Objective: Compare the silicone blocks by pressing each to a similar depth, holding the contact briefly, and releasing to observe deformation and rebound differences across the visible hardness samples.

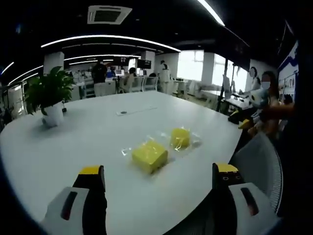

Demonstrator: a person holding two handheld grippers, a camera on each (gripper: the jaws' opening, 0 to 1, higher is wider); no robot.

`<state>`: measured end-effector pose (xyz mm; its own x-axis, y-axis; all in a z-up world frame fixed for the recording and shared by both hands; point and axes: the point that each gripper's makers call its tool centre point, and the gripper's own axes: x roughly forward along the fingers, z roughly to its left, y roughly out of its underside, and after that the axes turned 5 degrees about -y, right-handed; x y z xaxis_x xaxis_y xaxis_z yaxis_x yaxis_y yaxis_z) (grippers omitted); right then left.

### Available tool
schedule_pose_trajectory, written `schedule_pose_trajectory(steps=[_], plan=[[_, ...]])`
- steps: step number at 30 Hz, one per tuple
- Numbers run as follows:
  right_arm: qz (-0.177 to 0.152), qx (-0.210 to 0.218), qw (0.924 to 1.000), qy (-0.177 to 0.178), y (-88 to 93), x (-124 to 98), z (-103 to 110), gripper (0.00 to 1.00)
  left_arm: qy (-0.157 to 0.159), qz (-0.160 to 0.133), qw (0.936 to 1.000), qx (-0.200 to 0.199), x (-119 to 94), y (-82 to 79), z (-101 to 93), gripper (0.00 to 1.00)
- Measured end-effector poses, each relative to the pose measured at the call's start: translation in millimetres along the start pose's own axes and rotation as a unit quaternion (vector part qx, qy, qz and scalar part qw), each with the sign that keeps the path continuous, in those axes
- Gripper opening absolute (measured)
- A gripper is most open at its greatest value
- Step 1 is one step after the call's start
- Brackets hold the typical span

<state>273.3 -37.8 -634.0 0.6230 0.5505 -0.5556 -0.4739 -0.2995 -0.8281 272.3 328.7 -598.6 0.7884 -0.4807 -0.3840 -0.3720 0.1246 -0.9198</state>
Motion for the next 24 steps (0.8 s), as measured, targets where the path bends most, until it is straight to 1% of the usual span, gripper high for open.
schedule_pose_trajectory(steps=[5, 11, 15, 24], plan=[[0.001, 0.001, 1.0, -0.002, 0.2, -0.2, 0.9, 0.67, 0.0, 0.006, 1.0, 0.001, 0.9, 1.4, 2.0, 0.9], [0.006, 0.0, 1.0, 0.001, 3.3, 1.4, 0.5, 0.66, 0.01, 0.022, 0.9996, 0.014, 4.0, 6.2, -1.2, 0.89], [-0.003, 0.003, 1.0, -0.001, 0.5, 1.6, -0.2, 0.65, 0.016, 0.029, 0.9993, 0.02, 4.3, 8.5, -3.7, 0.89], [-0.004, 0.008, 0.9999, -0.01, 1.6, 1.5, 2.0, 0.65, 0.014, 0.027, 0.9993, 0.021, 0.4, 8.3, -0.8, 0.89]])
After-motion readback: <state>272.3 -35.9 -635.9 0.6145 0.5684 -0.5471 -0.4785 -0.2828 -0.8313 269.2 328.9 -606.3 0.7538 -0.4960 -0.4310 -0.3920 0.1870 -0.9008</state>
